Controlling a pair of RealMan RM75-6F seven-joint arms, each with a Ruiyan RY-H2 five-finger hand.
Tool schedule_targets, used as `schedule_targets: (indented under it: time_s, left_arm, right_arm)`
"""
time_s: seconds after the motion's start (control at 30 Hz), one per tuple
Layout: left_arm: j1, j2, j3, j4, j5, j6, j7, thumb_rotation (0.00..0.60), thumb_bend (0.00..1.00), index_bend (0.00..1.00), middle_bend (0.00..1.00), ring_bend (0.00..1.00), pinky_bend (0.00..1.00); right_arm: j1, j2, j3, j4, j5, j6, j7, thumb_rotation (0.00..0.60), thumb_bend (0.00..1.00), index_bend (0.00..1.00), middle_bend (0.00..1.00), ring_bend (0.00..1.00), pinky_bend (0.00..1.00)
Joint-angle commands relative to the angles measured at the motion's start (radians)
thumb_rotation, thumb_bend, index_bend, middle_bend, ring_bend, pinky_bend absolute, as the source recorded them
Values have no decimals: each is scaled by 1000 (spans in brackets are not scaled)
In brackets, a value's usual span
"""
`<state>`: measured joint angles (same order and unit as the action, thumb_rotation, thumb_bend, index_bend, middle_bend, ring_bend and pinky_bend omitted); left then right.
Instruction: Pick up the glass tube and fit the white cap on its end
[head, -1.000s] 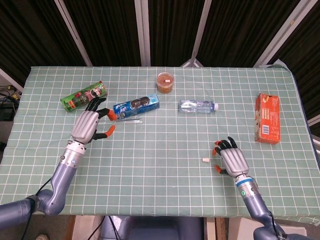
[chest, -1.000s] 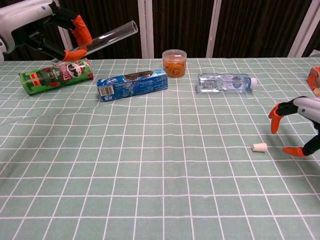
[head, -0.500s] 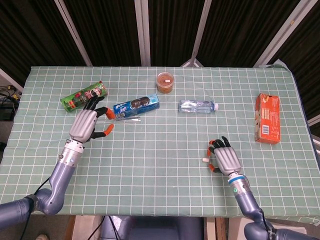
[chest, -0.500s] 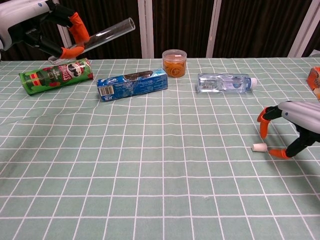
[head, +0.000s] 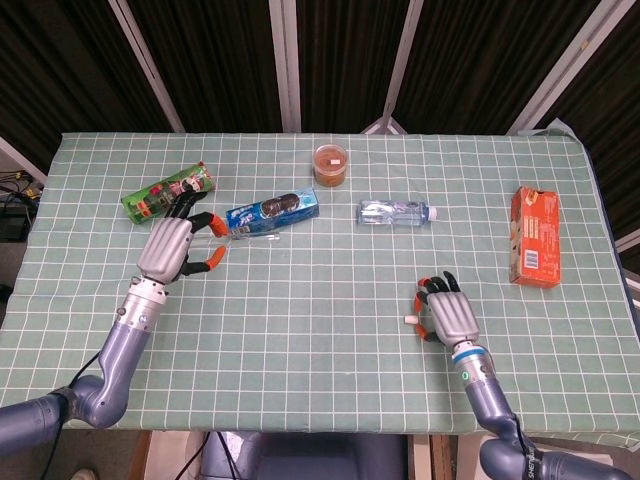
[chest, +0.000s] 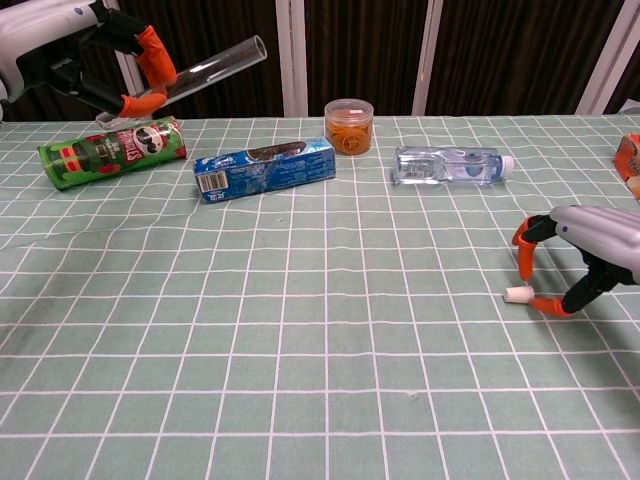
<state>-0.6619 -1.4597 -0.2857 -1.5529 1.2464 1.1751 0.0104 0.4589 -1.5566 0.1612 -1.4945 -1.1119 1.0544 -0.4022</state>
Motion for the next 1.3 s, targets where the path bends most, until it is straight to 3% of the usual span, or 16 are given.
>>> schedule_targets:
  time_s: [0.03,0.57,1.03,1.3]
  left_arm:
    - [0,-1,1,4,2,0,-3,600,636,565,543,105,0]
    - [3,2,1,17,6,2,-16,600,636,565,543,105,0]
    - [6,6,4,6,13,5,-13,600,636,565,543,105,0]
    - [-3,-10,0,1,4,-2,-4,600,635,565,543,105,0]
  right_arm:
    - [4,-6,1,4,5,1,0,600,319,531,236,159,48]
    - [19,-28,-6,18,24,6,-11,600,320,533,236,159,49]
    - [18,-11,-15,6,12,23,1,600,321,649,274,164,62]
    - [16,12,-6,-11,-29,52,34,600,321,662,282,165,62]
